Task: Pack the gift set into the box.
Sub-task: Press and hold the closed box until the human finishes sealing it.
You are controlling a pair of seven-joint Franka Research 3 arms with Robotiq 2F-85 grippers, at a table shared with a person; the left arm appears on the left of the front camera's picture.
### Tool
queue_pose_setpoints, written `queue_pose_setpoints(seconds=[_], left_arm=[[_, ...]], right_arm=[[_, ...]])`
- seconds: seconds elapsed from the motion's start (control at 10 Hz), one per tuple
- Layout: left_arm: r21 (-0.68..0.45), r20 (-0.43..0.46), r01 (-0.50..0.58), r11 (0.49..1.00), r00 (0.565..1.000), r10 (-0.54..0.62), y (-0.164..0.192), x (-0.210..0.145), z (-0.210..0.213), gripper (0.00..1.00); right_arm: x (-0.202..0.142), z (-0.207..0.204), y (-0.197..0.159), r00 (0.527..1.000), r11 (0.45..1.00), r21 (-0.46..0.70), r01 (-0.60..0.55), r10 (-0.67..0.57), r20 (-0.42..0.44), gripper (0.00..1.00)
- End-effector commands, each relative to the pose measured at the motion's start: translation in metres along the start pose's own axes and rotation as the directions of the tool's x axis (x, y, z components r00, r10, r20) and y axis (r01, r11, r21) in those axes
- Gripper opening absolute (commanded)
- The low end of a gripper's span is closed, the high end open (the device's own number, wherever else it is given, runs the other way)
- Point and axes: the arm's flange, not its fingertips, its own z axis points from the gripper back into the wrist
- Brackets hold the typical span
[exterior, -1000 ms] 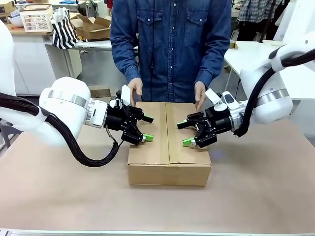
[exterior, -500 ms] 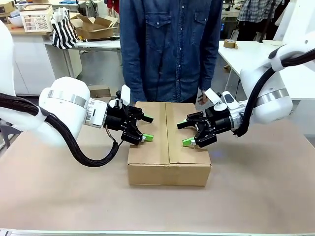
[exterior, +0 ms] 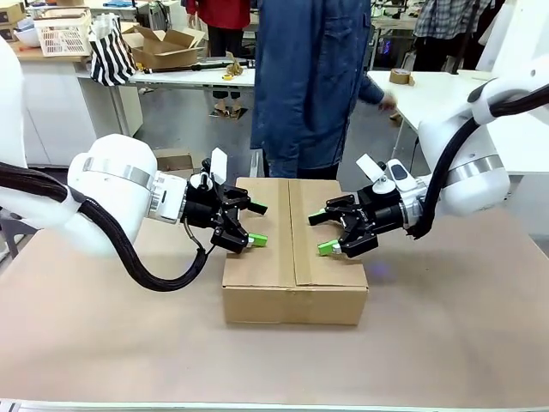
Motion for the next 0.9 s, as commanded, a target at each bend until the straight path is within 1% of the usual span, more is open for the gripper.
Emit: queue_pose_setpoints(seconds=[0.0, 0.8], left_arm=[[0.001, -0.001, 0.012, 1.000, 1.000, -0.012, -0.0005, -0.0035, 0.0011, 1.00], [0.001, -0.001, 0.012, 1.000, 1.000, -0.012, -0.0005, -0.0035, 0.0011, 1.00]], right_arm=[[-0.0002, 0.0003, -0.0001, 1.000, 1.000, -0.001, -0.002, 0.002, -0.004, 1.00], [-0.0002, 0.0003, -0.0001, 1.000, 1.000, -0.001, -0.002, 0.002, -0.004, 1.00]])
